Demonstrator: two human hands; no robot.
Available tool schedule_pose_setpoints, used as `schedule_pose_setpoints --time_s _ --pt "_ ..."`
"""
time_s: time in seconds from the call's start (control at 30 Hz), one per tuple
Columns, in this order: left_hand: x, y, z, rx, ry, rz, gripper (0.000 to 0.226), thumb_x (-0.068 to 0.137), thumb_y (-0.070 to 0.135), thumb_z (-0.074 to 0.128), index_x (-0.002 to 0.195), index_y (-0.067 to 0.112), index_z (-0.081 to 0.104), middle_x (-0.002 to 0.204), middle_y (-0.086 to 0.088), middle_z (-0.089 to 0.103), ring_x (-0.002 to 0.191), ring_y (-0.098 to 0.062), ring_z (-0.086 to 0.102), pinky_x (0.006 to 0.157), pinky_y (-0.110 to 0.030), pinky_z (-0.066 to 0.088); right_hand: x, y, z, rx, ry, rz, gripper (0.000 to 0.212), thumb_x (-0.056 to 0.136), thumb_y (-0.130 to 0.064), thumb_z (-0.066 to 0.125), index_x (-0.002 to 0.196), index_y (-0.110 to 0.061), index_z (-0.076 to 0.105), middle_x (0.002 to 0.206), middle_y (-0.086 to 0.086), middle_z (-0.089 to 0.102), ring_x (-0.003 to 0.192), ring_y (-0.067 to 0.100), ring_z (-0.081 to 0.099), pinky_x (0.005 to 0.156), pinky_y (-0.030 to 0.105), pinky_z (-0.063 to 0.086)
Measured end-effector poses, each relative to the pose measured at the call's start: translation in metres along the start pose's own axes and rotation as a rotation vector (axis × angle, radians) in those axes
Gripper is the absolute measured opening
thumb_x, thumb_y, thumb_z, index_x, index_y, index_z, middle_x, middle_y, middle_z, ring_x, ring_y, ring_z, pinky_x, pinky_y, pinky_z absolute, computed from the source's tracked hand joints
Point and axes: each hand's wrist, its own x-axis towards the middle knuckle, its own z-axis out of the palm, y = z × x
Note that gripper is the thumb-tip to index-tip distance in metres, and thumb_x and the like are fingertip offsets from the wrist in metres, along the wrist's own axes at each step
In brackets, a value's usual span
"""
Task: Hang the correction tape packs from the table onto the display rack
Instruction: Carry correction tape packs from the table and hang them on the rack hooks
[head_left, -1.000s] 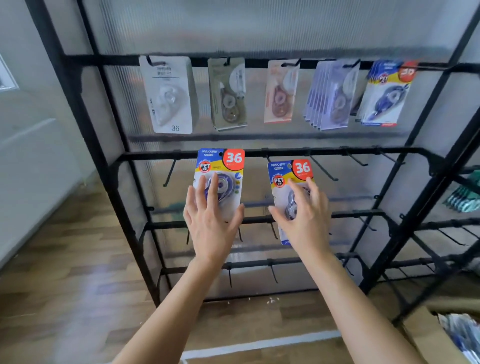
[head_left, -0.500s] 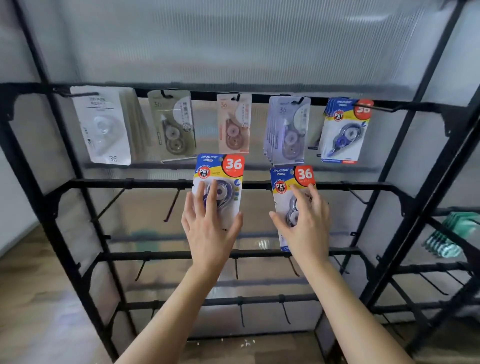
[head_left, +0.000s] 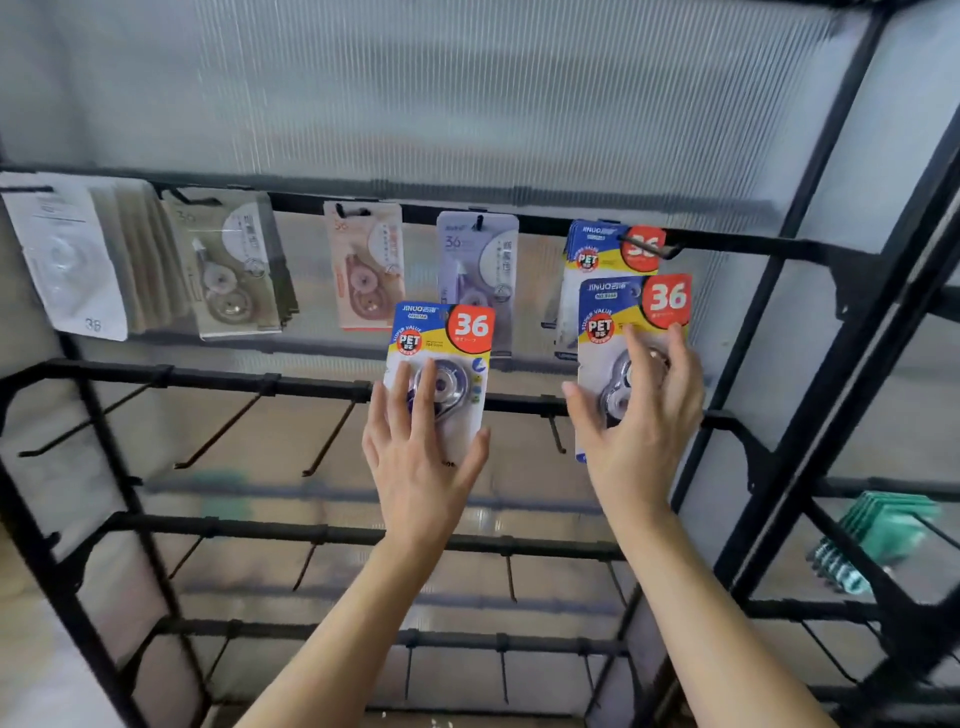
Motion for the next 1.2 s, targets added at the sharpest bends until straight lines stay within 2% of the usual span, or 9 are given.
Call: schedule_pose_setpoints --time_s 0.1,0.27,0.4,0.77,0.97,1.2 --pt "0.0 0.011 0.008 -0.006 0.023 0.014 0.077 0.08 0.055 0.046 0.145 0.015 0.036 0.149 -0.014 0.036 0.139 -0.039 0.028 0.107 -0.052 0.027 0.012 0.009 -0.008 -0.01 0.048 -0.03 0.062 0.083 -0.043 0.061 0.127 0.0 0.057 0.139 0.028 0.041 0.126 0.049 0.039 0.102 0.055 0.033" --pt "0.001 0.023 0.015 0.008 0.035 0.016 0.077 0.08 0.054 0.045 0.143 0.012 0.039 0.148 -0.016 0.037 0.138 -0.042 0.03 0.106 -0.055 0.028 0.031 0.017 -0.016 -0.056 0.038 -0.062 0.061 0.08 -0.037 0.07 0.129 -0.003 0.057 0.139 0.028 0.042 0.126 0.051 0.039 0.099 0.06 0.035" --pt "0.004 0.028 0.016 0.015 0.051 0.025 0.077 0.08 0.055 0.045 0.143 0.011 0.04 0.148 -0.016 0.037 0.137 -0.042 0.031 0.106 -0.054 0.028 0.039 0.015 -0.016 -0.056 0.042 -0.073 0.061 0.077 -0.038 0.075 0.127 -0.007 0.059 0.139 0.025 0.043 0.125 0.049 0.04 0.097 0.058 0.036" --pt "0.003 0.016 0.014 0.045 0.08 0.032 0.075 0.082 0.055 0.047 0.143 0.013 0.04 0.148 -0.015 0.038 0.138 -0.039 0.031 0.107 -0.052 0.028 0.036 0.015 -0.011 -0.017 0.072 -0.002 0.061 0.077 -0.047 0.064 0.126 -0.011 0.06 0.138 0.022 0.045 0.125 0.046 0.041 0.096 0.054 0.037" --pt "0.007 0.015 0.013 0.049 0.085 0.03 0.075 0.082 0.054 0.048 0.144 0.014 0.04 0.148 -0.015 0.038 0.137 -0.039 0.031 0.107 -0.051 0.027 0.046 0.027 0.008 -0.002 -0.088 0.025 0.067 0.075 -0.042 0.075 0.13 -0.011 0.056 0.141 0.021 0.041 0.129 0.044 0.037 0.095 0.055 0.035" --pt "0.006 0.019 0.009 0.053 0.051 0.011 0.074 0.081 0.052 0.052 0.145 0.017 0.037 0.15 -0.012 0.036 0.139 -0.038 0.028 0.108 -0.051 0.026 0.068 0.042 0.04 -0.039 -0.229 0.048 0.071 0.076 -0.044 0.074 0.137 -0.016 0.049 0.148 0.017 0.032 0.133 0.04 0.029 0.098 0.053 0.031"
